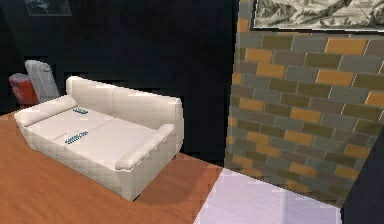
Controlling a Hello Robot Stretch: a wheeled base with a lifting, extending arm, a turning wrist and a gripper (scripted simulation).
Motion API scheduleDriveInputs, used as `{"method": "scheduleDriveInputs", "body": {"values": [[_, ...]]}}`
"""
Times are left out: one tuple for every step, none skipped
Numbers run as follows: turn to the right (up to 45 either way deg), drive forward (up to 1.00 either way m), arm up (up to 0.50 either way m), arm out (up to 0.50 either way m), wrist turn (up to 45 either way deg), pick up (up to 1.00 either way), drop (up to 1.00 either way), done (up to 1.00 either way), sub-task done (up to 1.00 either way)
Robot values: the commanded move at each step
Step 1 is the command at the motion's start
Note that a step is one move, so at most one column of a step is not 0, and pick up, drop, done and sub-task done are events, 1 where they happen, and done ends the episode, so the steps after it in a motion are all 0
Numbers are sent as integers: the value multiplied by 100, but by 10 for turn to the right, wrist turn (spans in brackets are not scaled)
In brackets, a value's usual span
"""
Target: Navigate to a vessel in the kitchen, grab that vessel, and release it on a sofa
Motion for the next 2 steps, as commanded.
{"method": "scheduleDriveInputs", "body": {"values": [[0,0,0,0,-450,0,0,0,0],[0,0,0,0,-450,0,0,0,0]]}}
